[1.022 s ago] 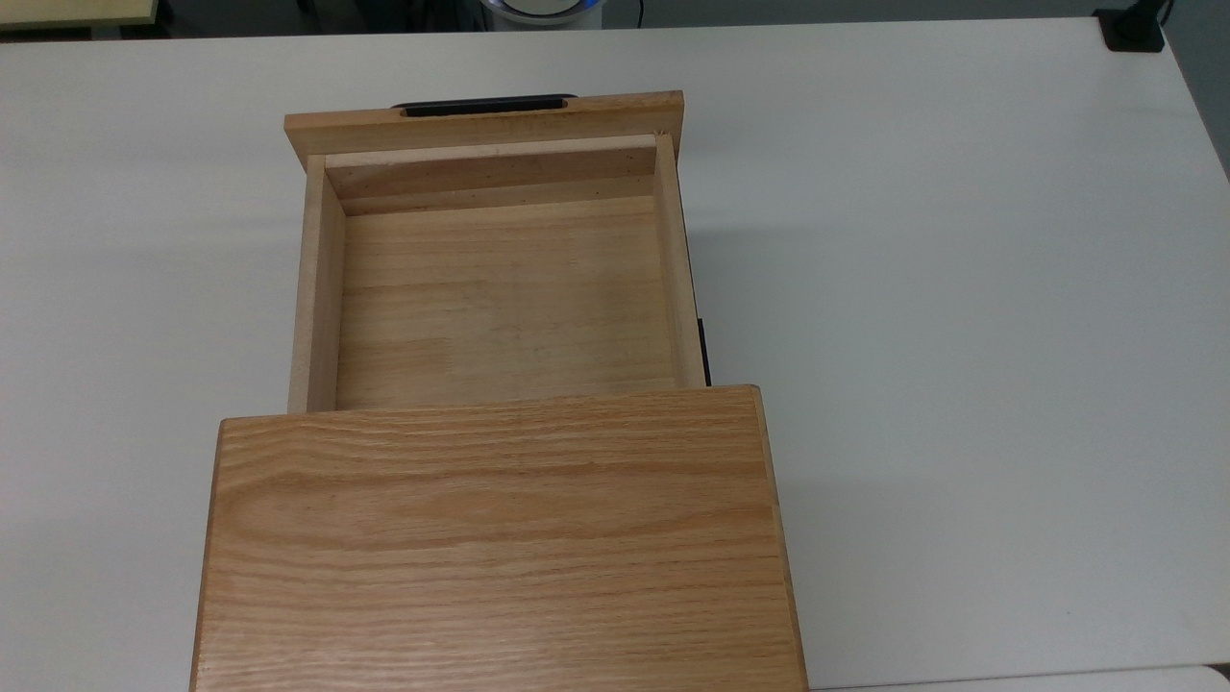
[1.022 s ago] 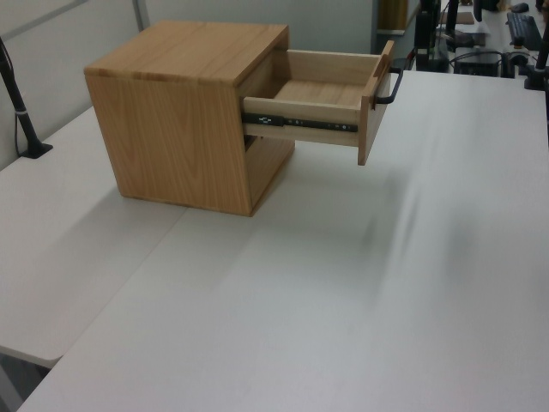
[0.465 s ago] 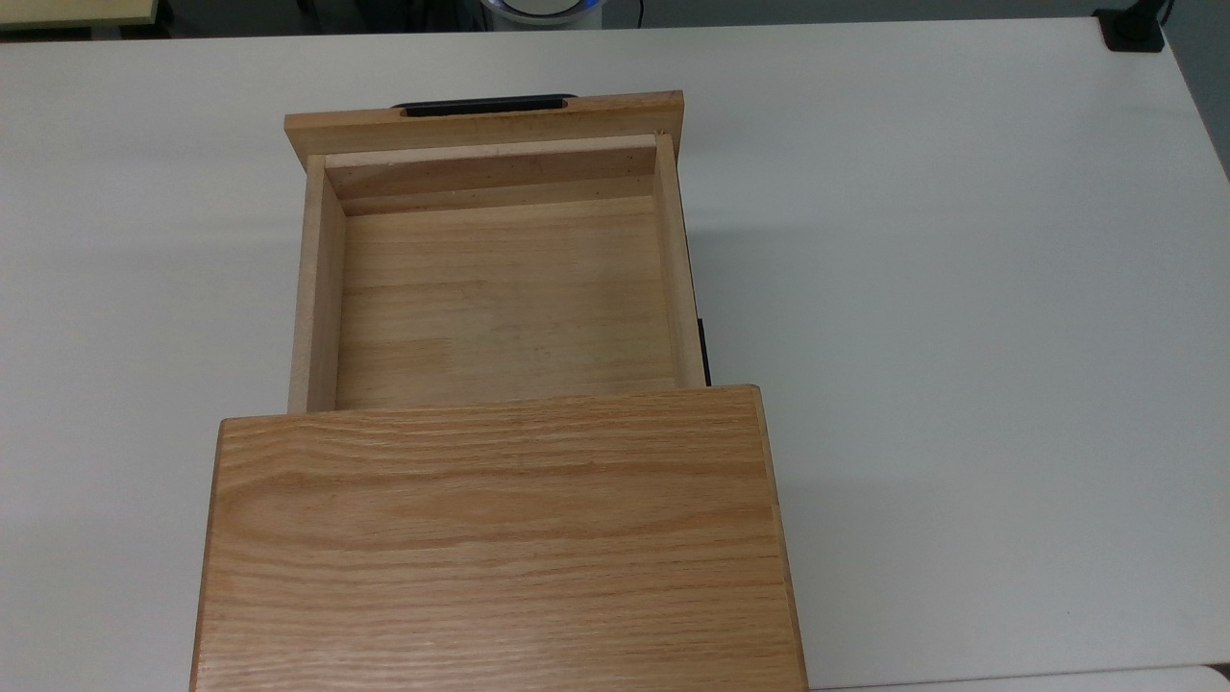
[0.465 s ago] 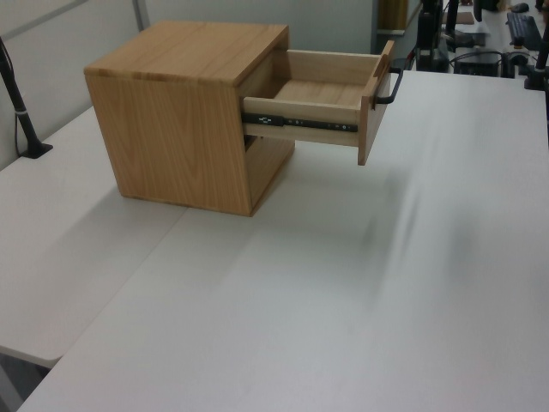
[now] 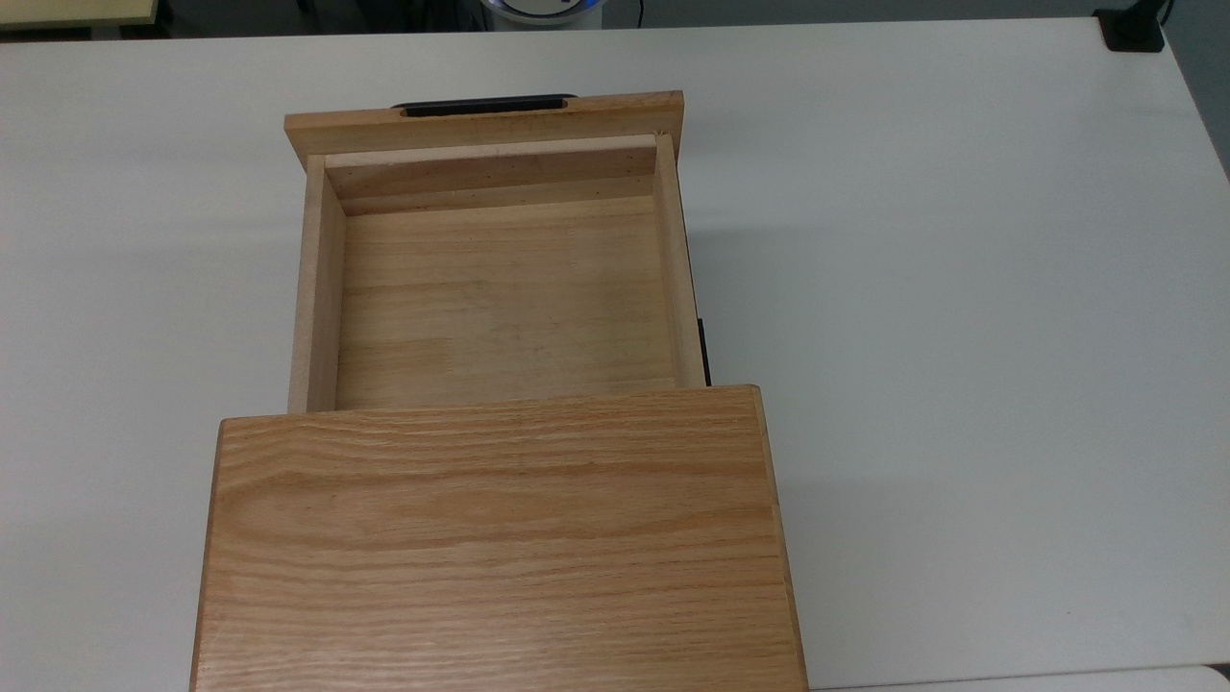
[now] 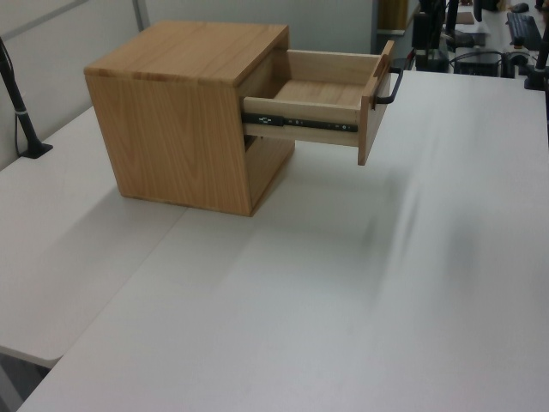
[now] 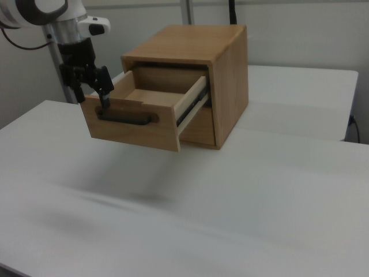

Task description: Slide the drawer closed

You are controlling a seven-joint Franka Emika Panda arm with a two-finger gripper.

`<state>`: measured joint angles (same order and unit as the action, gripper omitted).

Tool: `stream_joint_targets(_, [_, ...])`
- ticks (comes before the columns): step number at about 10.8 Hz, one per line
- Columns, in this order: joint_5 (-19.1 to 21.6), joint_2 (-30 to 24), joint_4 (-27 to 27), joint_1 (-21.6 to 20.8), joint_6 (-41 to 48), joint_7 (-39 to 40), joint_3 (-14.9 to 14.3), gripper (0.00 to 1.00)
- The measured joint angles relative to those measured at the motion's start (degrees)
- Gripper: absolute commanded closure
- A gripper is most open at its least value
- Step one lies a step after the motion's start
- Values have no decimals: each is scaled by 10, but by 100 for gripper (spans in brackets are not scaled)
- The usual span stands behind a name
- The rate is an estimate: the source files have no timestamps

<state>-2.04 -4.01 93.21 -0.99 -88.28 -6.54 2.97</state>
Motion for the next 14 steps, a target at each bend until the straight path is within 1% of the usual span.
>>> stream_joint_targets(1, [4,1,0,0,-18,-34,0,0])
stream_joint_targets(2, [18,3,0,1,-43,-84,0,0])
stream_joint_targets(3, [28,6,0,1,-72,-155,-1,3])
stream_joint_targets(4, [30,7,0,2,-80,-184,-2,11])
stream_joint_targets(5, [31,8,0,2,-81,-186,-2,26])
stream_joint_targets(6, [31,9,1,2,-80,-142,-2,42])
stream_joint_targets(7, [31,13,2,2,-62,-54,-2,53])
stream_joint_targets(8, [31,16,3,2,-49,7,-2,65])
stream_joint_targets(9, [31,19,4,2,-42,48,-3,78])
stream_joint_targets(11, [30,37,10,2,-40,103,-4,89])
stream_joint_targets(13, [10,68,14,4,-41,130,-5,91])
stream_joint_targets(14, [9,76,14,5,-49,130,-5,91])
